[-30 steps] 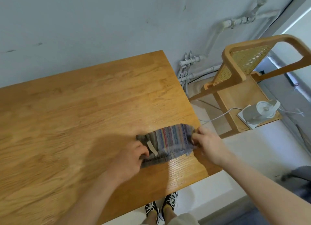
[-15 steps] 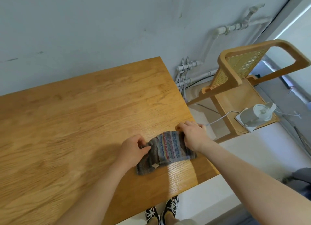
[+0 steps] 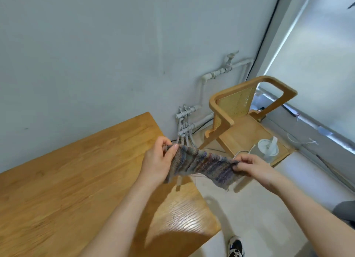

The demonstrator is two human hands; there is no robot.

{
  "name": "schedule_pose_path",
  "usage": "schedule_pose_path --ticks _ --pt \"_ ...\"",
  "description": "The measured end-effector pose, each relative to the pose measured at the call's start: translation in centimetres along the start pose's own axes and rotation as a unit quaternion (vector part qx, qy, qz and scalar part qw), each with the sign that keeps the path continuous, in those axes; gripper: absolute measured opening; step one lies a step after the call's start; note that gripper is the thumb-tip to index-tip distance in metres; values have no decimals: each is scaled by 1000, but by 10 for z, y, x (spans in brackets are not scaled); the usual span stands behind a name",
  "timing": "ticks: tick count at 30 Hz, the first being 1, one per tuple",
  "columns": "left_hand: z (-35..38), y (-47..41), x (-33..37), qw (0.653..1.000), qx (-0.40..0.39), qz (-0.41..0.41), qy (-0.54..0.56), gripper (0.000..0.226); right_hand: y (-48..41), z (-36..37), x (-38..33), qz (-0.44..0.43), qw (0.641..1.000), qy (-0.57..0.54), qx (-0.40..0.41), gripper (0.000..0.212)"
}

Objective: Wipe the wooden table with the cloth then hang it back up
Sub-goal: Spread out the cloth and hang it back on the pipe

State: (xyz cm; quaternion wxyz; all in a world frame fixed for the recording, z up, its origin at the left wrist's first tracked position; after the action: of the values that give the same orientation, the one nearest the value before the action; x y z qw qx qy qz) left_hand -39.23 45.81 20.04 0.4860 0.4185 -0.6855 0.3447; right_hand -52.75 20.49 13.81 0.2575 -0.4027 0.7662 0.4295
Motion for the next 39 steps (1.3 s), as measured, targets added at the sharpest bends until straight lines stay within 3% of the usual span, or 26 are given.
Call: schedule_pose_path --ticks 3,5,8,10,13,17,20,27,33,36,39 --pt "45 -24 29 999 39 24 5 17 -4 -52 13 -5 975 -220 10 12" --pt "83 -39 30 997 65 -12 46 13 -14 -86 27 9 962 -271 41 18" --pt "140 -54 23 978 87 -107 158 5 -28 -130 51 49 973 -183 131 19" --pt "171 -60 16 943 92 -190 257 1 -36 -156 60 47 976 -103 186 23" --pt "205 -62 11 890 54 -291 347 10 -52 -183 71 61 978 -99 174 19" --pt "222 -77 7 918 -4 -293 266 22 -79 -203 83 100 981 -130 101 17" --pt "219 -97 1 944 32 -274 182 28 -105 -218 73 86 988 -57 113 22" --pt "202 -167 -16 963 86 -205 150 40 -191 -243 26 3 984 55 168 23" --pt "195 -229 -18 972 109 -147 145 42 -255 -261 -7 8 986 -105 127 12" --pt "196 -257 -14 983 100 -123 95 39 -283 -273 -19 23 985 -112 128 11" --pt "201 -287 -15 984 61 -155 71 50 -314 -287 -40 18 987 -84 135 4"
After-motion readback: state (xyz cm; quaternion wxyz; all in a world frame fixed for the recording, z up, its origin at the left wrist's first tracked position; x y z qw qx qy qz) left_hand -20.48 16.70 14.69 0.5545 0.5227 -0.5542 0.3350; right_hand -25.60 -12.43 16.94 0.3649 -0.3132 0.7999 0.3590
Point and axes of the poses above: each hand's wrist, its own y-axis away from the middle knuckle, its own z-axis out of the palm, x = y × z, the point moved 6 cm from there along -y, towards the middle knuckle, and after that the axes turned 15 degrees about y, right-handed, at the moved point
